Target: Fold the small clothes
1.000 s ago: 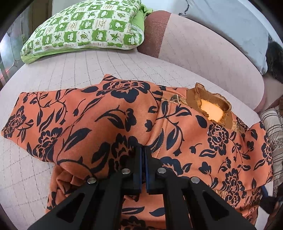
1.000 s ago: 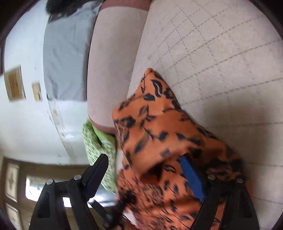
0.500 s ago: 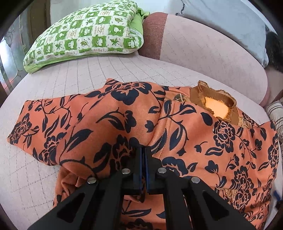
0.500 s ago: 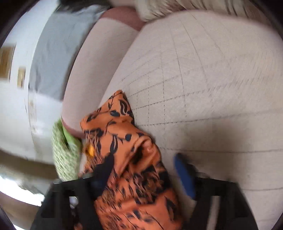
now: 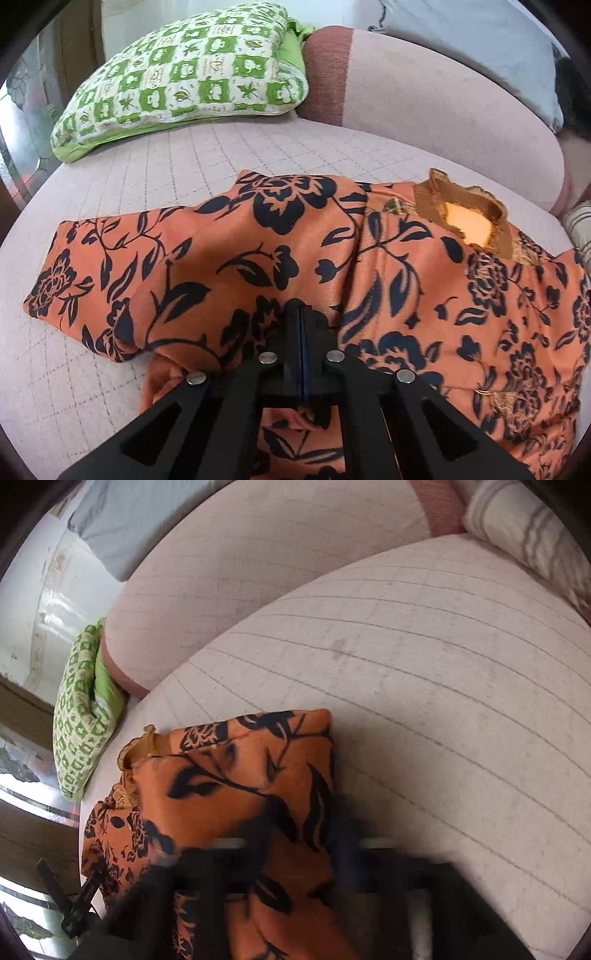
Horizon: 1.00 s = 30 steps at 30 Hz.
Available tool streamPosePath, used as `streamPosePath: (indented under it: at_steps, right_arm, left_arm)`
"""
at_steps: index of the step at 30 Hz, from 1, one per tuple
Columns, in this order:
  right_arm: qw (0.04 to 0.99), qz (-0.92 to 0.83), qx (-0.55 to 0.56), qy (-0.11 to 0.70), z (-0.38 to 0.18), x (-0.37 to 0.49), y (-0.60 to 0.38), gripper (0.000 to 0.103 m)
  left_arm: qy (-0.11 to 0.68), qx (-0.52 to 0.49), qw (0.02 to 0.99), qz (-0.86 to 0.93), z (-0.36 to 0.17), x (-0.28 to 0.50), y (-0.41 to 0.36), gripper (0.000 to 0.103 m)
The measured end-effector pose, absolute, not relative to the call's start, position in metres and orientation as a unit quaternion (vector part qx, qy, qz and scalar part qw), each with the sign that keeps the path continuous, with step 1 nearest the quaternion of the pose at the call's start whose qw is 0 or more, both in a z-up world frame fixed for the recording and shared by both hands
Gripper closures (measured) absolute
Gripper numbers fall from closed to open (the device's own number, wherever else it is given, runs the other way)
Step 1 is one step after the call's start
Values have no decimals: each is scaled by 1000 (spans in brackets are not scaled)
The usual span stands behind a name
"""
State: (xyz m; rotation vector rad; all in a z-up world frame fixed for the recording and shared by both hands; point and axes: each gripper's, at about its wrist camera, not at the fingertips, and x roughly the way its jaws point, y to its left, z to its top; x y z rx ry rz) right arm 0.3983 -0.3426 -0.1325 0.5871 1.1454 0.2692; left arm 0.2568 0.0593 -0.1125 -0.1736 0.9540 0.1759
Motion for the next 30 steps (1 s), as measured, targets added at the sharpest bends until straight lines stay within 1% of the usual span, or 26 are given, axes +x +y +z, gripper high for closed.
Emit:
streamPosePath:
  at_steps: [2,5,7,8,9,12,17,20,25,26,27,28,29,30]
  right_arm:
    - [802,121,253,527,-127,397,-337,89]
    - [808,110,244,525,-128,396,-333,89]
    - [808,114,248,522,-131,394,-334,88]
    - [807,114,251,522,-132,394,-334,88]
    - [806,114,254,521,-135,393,-337,88]
    - [805,115,259,522,-139,389,-343,88]
    - [800,121,262,526,-139,380,-360,87]
    - [798,122,271,525,-140,379,-363,87]
    - [798,121,272,524,-140,376,-365,87]
    - [798,121,271,525,-140,376,-365,87]
    - [798,121,271,525,-140,376,-365,87]
    - [798,121,270,525,-139,376,-365,87]
    - [798,122,270,525,-139,376,-365,87]
    - [798,122,271,524,-139,376,-365,87]
  left_arm:
    - [448,-122,884,55,-102,253,58,103]
    - [422,-139,896,26,-86,239,50,102]
    - [426,-135,895,3,-85,238,43,94]
    - [435,-121,892,-3,-89,241,36,88]
    - [451,-107,886,0,-97,248,32,86]
    - [482,-118,868,12,-116,262,36,86]
    - [472,-112,874,20,-110,257,40,85]
    - [468,-110,877,3,-108,250,36,74]
    - [460,-91,883,-3,-107,248,38,72]
    - [456,-87,886,0,-107,247,40,69]
    - [453,-73,888,24,-109,248,42,51]
    - [453,-70,888,36,-112,250,45,45]
    - [453,-74,887,37,-115,251,49,42]
    - [454,-74,887,35,-116,253,51,42]
